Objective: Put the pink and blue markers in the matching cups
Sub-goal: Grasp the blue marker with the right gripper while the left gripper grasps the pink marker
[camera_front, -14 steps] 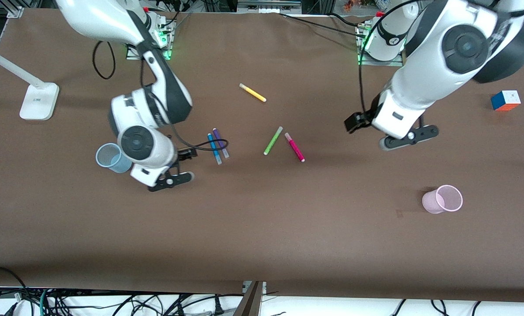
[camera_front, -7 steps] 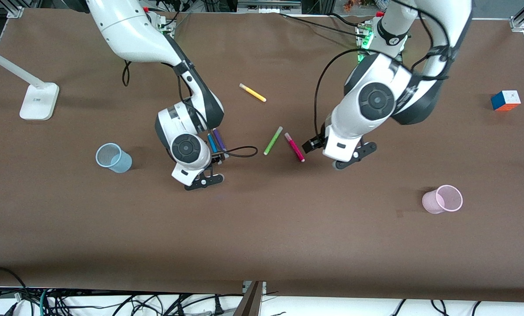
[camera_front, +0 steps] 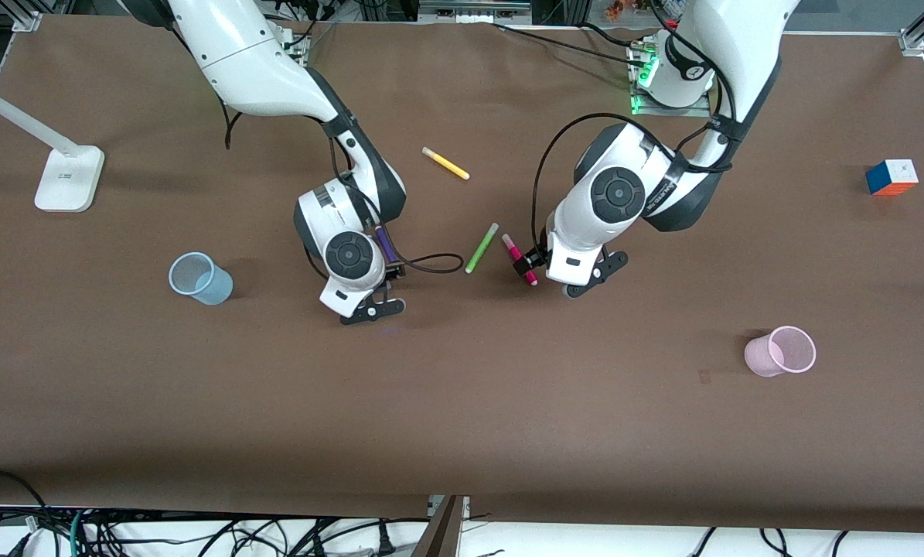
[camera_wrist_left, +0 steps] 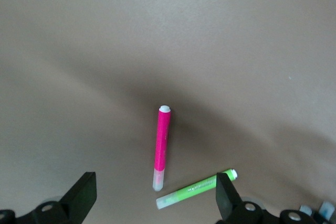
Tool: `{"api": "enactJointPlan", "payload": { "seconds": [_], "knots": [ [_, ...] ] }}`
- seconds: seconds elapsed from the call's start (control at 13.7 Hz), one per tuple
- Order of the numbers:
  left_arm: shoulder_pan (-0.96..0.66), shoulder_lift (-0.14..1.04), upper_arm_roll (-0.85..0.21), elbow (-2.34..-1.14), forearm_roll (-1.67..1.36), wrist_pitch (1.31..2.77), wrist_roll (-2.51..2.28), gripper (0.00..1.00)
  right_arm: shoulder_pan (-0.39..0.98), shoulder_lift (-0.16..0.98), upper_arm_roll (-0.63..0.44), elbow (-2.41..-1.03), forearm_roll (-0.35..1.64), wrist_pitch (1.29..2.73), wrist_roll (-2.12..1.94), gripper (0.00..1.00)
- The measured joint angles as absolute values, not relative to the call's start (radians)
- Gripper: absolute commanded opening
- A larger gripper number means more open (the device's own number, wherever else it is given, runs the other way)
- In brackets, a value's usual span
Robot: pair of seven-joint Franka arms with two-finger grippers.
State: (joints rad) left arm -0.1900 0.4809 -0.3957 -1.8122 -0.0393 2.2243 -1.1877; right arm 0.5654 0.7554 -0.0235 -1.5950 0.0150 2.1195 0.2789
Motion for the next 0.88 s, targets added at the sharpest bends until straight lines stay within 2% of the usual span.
{"api": "enactJointPlan", "payload": {
  "seconds": [0.07,0.15,0.22,0.37,0.44,0.51,0.88],
  "knots": [
    [-0.194,0.489,-0.396,-1.838,-0.040,2.269,-1.224,1.00,0.569,0.755,-0.024,-1.604,0.015,2.122,0.279,0.88],
    [-0.202,0.501,-0.397,-1.856,-0.040,2.302,-1.260,1.00,0.571,0.755,-0.024,-1.613,0.015,2.129,0.281,0.57],
    [-0.211,0.516,-0.397,-1.866,-0.040,2.329,-1.291,1.00,0.573,0.755,-0.024,-1.619,0.015,2.137,0.287,0.37],
    [-0.230,0.541,-0.397,-1.878,-0.040,2.378,-1.327,1.00,0.579,0.748,-0.025,-1.620,0.015,2.139,0.302,0.19],
    [-0.242,0.551,-0.396,-1.887,-0.039,2.401,-1.337,1.00,0.579,0.744,-0.026,-1.621,0.015,2.139,0.304,0.07],
    [-0.253,0.561,-0.395,-1.897,-0.032,2.419,-1.357,1.00,0.579,0.741,-0.027,-1.621,0.015,2.139,0.304,0.00],
    [-0.289,0.611,-0.394,-1.913,0.254,2.435,-1.615,1.00,0.580,0.735,-0.029,-1.621,0.014,2.147,0.302,0.00]
  ]
}}
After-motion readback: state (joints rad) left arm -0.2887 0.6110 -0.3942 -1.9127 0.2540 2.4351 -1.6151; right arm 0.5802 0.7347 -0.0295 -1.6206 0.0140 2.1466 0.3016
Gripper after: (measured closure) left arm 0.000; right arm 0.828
